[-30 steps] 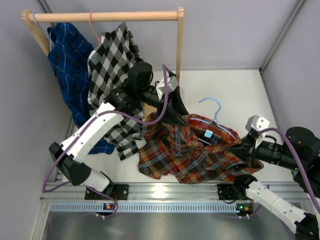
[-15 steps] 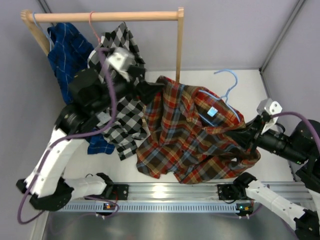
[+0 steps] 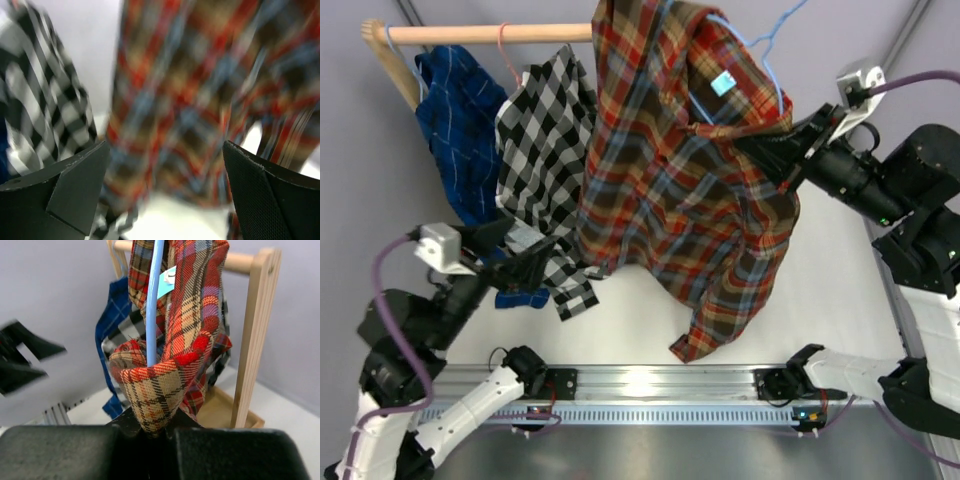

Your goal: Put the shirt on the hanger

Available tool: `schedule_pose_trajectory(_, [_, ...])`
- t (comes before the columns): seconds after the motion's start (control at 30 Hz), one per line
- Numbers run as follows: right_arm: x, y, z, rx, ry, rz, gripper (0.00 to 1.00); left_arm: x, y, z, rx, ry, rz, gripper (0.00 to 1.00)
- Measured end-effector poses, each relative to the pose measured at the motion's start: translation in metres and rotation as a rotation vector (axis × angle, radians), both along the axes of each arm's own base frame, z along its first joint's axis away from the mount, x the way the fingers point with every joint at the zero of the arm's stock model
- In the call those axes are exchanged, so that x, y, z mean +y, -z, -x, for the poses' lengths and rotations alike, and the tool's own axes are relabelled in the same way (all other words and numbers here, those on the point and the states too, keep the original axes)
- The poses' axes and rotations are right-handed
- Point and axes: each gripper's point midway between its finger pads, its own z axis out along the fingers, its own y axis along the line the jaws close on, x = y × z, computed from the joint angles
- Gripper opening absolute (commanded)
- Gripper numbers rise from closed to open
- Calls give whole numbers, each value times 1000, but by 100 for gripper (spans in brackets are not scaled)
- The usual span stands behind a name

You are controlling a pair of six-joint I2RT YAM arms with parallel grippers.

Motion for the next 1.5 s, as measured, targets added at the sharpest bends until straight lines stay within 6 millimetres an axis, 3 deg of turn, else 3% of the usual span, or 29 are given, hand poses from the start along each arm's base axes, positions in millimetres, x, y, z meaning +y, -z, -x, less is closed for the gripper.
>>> schedule_pose_trajectory(0.13, [-1, -36, -2, -91, 10, -56, 0, -11, 69, -11, 107, 9, -109, 98])
schedule_pose_trajectory(0.23, [-3, -48, 0, -159, 13, -95, 0, -12, 106, -13, 140, 8, -141, 98])
schedule_pose_trajectory(0.33, [4, -15, -2, -152, 1, -92, 0, -12, 134, -12, 153, 9, -145, 98])
schedule_pose_trajectory(0.47, [23, 60, -3, -56, -49, -56, 0, -14, 154, -15, 169, 11, -146, 98])
schedule_pose_trajectory(0.57, [44, 124, -10, 60, -65, -11, 0, -12, 153, -15, 161, 2, -134, 98])
schedule_pose_trajectory(0.67, [72, 172, -7, 145, -84, 45, 0, -6, 147, -16, 141, -28, -106, 98])
schedule_pose_trajectory(0.83, [111, 202, -18, 240, 25, 78, 0, 4, 146, -21, 143, -91, -81, 98])
schedule_pose_trajectory(0.93, [136, 191, -43, 279, 139, 63, 0, 15, 149, -29, 158, -169, -71, 98])
schedule_pose_trajectory(1.07, [162, 153, -84, 298, 292, 15, 0, 40, 151, -39, 180, -315, -42, 98])
schedule_pose_trajectory(1.17, [175, 120, -106, 290, 368, -30, 0, 51, 151, -42, 188, -383, -22, 98])
schedule_pose_trajectory(1.27, [178, 100, -121, 290, 424, -55, 0, 56, 151, -43, 192, -408, -14, 98])
schedule_pose_trajectory(1.37, [177, 100, -134, 302, 450, -44, 0, 57, 151, -43, 192, -414, -12, 98])
schedule_pose_trajectory(1.5, [171, 118, -154, 335, 476, 13, 0, 57, 151, -43, 193, -414, -10, 98])
